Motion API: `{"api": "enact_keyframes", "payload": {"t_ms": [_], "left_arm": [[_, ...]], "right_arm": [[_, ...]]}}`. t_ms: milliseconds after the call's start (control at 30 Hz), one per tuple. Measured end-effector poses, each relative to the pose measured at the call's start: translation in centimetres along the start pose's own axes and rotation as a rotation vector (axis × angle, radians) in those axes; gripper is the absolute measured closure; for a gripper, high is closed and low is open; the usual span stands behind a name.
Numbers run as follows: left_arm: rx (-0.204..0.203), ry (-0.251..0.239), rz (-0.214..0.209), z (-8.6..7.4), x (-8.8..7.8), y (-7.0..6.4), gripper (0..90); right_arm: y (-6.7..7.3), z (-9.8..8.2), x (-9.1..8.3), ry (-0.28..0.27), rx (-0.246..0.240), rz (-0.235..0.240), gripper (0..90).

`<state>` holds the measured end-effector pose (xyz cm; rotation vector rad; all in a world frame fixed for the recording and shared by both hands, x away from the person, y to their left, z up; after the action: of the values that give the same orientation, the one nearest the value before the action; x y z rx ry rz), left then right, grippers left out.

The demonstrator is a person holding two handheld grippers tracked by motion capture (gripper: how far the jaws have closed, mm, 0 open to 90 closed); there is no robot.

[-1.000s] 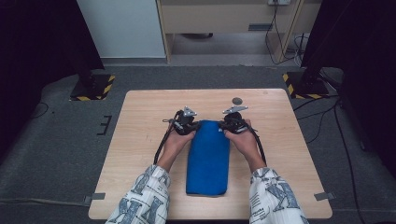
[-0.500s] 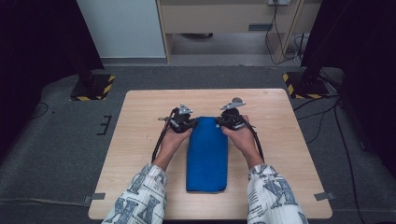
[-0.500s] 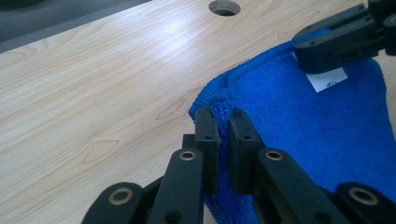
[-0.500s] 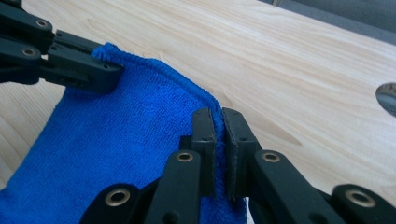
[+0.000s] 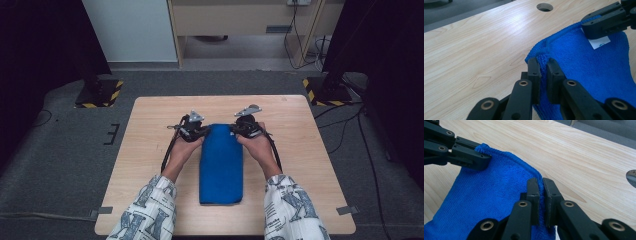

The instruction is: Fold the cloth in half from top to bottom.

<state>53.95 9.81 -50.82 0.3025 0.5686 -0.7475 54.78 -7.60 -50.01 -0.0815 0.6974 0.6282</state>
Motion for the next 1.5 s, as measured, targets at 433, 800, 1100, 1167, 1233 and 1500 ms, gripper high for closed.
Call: {"api": "enact_keyframes", "payload": {"t_ms": [433, 800, 1100, 1167, 1233, 1500], "left_arm": [[0.005, -0.026, 0.015, 0.8, 0.0, 0.3, 83.1], [-0.011, -0.069, 0.044, 1.5, -0.2, 1.4, 82.7], [-0.008, -0.084, 0.058, 2.5, -1.0, 1.9, 82.6], [-0.004, -0.089, 0.062, 2.9, -1.4, 1.9, 82.6], [0.002, -0.098, 0.066, 3.3, -1.6, 1.8, 82.6], [0.011, -0.110, 0.065, 4.3, -1.7, 1.9, 82.1]], "right_arm": [[-0.3, 0.8, -0.3, -0.015, -0.006, -0.003, 84.6], [-0.4, 2.7, -0.3, -0.035, -0.014, -0.008, 84.6], [-0.3, 3.6, -0.1, -0.051, -0.030, -0.002, 84.6], [-0.2, 3.8, -0.4, -0.058, -0.034, -0.003, 84.6], [-0.2, 4.1, -0.9, -0.072, -0.027, -0.002, 84.6], [-0.7, 4.7, -1.5, -0.086, -0.021, -0.009, 84.5]]}}
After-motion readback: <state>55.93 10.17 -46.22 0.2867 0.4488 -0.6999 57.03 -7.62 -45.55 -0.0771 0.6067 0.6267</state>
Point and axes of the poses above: each handheld gripper's, and its own axes: x roughly forward along the jaws, z roughly out of its top, y roughly to its left, the point moved 5 cm from there along x, roughly forward along the jaws, and after that the axes turned 7 degrees about x, right-handed, at the moved point
